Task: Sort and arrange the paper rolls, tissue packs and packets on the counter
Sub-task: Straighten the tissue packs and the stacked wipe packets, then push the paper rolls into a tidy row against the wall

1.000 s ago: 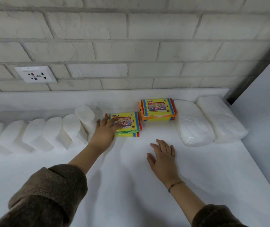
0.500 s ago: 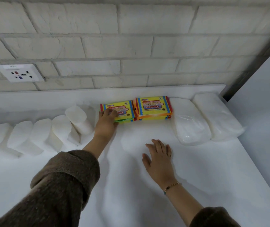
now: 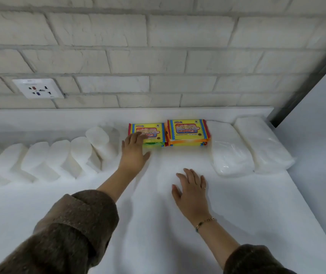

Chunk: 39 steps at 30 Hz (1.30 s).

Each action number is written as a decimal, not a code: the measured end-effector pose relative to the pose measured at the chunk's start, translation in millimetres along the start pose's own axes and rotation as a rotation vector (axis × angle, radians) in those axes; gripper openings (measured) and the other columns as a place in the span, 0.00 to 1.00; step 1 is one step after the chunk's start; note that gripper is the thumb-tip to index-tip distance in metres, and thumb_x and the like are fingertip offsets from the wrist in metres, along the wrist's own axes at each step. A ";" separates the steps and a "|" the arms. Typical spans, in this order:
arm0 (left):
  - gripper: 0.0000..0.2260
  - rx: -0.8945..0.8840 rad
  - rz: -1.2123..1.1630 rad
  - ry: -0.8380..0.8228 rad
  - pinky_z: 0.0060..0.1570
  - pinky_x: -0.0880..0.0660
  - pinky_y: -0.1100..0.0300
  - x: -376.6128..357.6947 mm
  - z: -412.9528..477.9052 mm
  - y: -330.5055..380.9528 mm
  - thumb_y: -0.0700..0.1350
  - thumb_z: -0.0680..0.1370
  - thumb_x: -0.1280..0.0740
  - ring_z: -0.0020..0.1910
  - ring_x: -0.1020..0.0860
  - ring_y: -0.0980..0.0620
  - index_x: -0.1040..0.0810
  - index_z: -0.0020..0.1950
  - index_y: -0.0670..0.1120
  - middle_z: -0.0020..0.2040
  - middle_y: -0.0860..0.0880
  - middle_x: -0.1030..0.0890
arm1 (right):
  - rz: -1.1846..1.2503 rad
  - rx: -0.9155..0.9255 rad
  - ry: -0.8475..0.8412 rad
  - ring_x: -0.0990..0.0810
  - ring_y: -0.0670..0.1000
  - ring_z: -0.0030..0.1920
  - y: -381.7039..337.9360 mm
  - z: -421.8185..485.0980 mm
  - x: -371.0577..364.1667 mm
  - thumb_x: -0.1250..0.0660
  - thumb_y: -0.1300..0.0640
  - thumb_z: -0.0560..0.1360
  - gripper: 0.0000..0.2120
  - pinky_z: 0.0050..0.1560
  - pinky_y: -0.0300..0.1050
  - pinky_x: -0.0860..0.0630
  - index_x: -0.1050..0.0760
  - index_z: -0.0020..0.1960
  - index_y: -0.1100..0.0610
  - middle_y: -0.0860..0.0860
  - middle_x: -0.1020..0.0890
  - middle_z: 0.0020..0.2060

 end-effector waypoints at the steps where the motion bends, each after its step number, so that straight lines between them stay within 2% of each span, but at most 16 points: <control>1: 0.22 -0.021 -0.030 -0.011 0.64 0.34 0.45 8.3 -19.5 3.2 0.44 0.69 0.28 0.64 0.31 0.39 0.26 0.62 0.44 0.64 0.42 0.27 | 0.004 0.008 -0.007 0.32 0.55 0.67 -4.3 -1.2 0.1 0.46 0.45 0.74 0.20 0.68 0.62 0.39 0.27 0.60 0.52 0.53 0.26 0.63; 4: 0.14 -0.066 -0.174 -0.107 0.62 0.36 0.60 20.1 -73.4 13.3 0.45 0.72 0.31 0.61 0.29 0.49 0.23 0.58 0.48 0.59 0.49 0.24 | -0.022 0.008 -0.006 0.32 0.54 0.67 1.4 -2.3 -1.4 0.47 0.44 0.74 0.21 0.68 0.62 0.38 0.27 0.61 0.51 0.52 0.26 0.64; 7: 0.08 -0.025 -0.289 -0.199 0.56 0.36 0.73 36.5 -122.0 0.5 0.45 0.75 0.34 0.55 0.26 0.60 0.20 0.53 0.52 0.54 0.57 0.22 | 0.019 0.006 0.020 0.31 0.54 0.67 2.7 -1.3 0.0 0.48 0.43 0.74 0.23 0.68 0.62 0.40 0.27 0.61 0.52 0.53 0.26 0.64; 10: 0.07 0.055 -0.360 -0.259 0.54 0.32 0.71 56.1 -152.6 -34.7 0.45 0.76 0.37 0.52 0.25 0.63 0.20 0.50 0.55 0.52 0.61 0.21 | 0.043 -0.037 0.021 0.33 0.54 0.69 -4.7 -1.3 1.1 0.44 0.45 0.75 0.21 0.69 0.62 0.44 0.27 0.62 0.53 0.53 0.27 0.66; 13: 0.07 0.077 -0.408 -0.257 0.50 0.32 0.71 82.3 -164.6 -67.9 0.45 0.77 0.37 0.50 0.24 0.64 0.21 0.49 0.56 0.51 0.62 0.21 | 0.057 -0.158 -0.007 0.38 0.53 0.71 -23.7 -7.9 2.7 0.38 0.54 0.76 0.17 0.71 0.65 0.53 0.28 0.64 0.54 0.54 0.31 0.68; 15: 0.08 0.053 -0.427 -0.242 0.51 0.32 0.72 102.6 -168.6 -88.7 0.46 0.77 0.37 0.51 0.24 0.64 0.21 0.49 0.56 0.51 0.62 0.21 | 0.077 -0.235 0.025 0.37 0.55 0.70 -48.3 -14.9 5.0 0.37 0.59 0.74 0.16 0.70 0.65 0.58 0.26 0.61 0.55 0.54 0.30 0.67; 18: 0.08 0.029 -0.443 -0.230 0.52 0.31 0.71 129.5 -178.0 -121.4 0.46 0.78 0.38 0.52 0.24 0.64 0.21 0.51 0.55 0.53 0.62 0.21 | 0.104 -0.229 0.029 0.36 0.54 0.69 -105.5 -27.8 0.2 0.36 0.60 0.73 0.14 0.71 0.63 0.60 0.24 0.59 0.54 0.53 0.29 0.65; 22: 0.08 0.029 -0.459 -0.176 0.51 0.31 0.69 159.4 -185.8 -151.9 0.45 0.78 0.37 0.53 0.25 0.64 0.21 0.50 0.56 0.53 0.62 0.21 | 0.139 -0.135 0.036 0.35 0.53 0.68 -178.7 -39.4 -8.2 0.35 0.60 0.73 0.14 0.71 0.61 0.60 0.24 0.57 0.52 0.52 0.28 0.65; 24: 0.08 0.025 -0.465 -0.128 0.49 0.31 0.69 171.9 -183.9 -164.1 0.45 0.77 0.37 0.53 0.25 0.63 0.21 0.50 0.56 0.51 0.63 0.22 | 0.151 -0.070 0.049 0.35 0.53 0.69 -208.3 -35.7 -10.3 0.36 0.61 0.73 0.16 0.72 0.60 0.59 0.26 0.60 0.52 0.52 0.30 0.67; 27: 0.08 -0.002 -0.423 -0.055 0.53 0.33 0.67 182.9 -174.5 -178.7 0.42 0.76 0.35 0.56 0.27 0.59 0.21 0.49 0.55 0.52 0.62 0.24 | 0.133 0.038 0.068 0.38 0.54 0.71 -239.7 -19.5 -5.9 0.36 0.62 0.72 0.22 0.72 0.59 0.56 0.30 0.65 0.52 0.53 0.35 0.70; 32: 0.09 0.006 -0.346 0.043 0.53 0.39 0.76 187.7 -156.0 -196.9 0.40 0.75 0.34 0.62 0.30 0.54 0.20 0.51 0.53 0.57 0.55 0.24 | 0.020 0.302 0.064 0.41 0.58 0.72 -269.5 23.6 5.8 0.35 0.61 0.72 0.25 0.72 0.62 0.48 0.34 0.68 0.52 0.54 0.35 0.70; 35: 0.09 -0.034 -0.289 0.042 0.56 0.38 0.69 185.8 -147.5 -201.1 0.40 0.75 0.34 0.64 0.31 0.52 0.20 0.52 0.52 0.60 0.53 0.24 | -0.019 0.399 0.040 0.41 0.57 0.72 -274.7 49.7 6.4 0.34 0.57 0.72 0.25 0.70 0.62 0.44 0.34 0.68 0.53 0.54 0.34 0.70; 39: 0.11 -0.034 -0.276 0.080 0.60 0.38 0.63 179.2 -139.0 -205.9 0.40 0.74 0.33 0.64 0.32 0.52 0.21 0.54 0.51 0.60 0.51 0.24 | -0.025 0.466 -0.041 0.46 0.56 0.74 -276.5 73.4 -0.2 0.33 0.56 0.70 0.26 0.72 0.63 0.51 0.34 0.67 0.53 0.52 0.37 0.71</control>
Point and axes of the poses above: each hand's wrist, its own z-axis towards the middle knuckle, its own x-axis out of the back of the hand, y = z × x, the point moved 3 cm from there along z, towards the middle knuckle
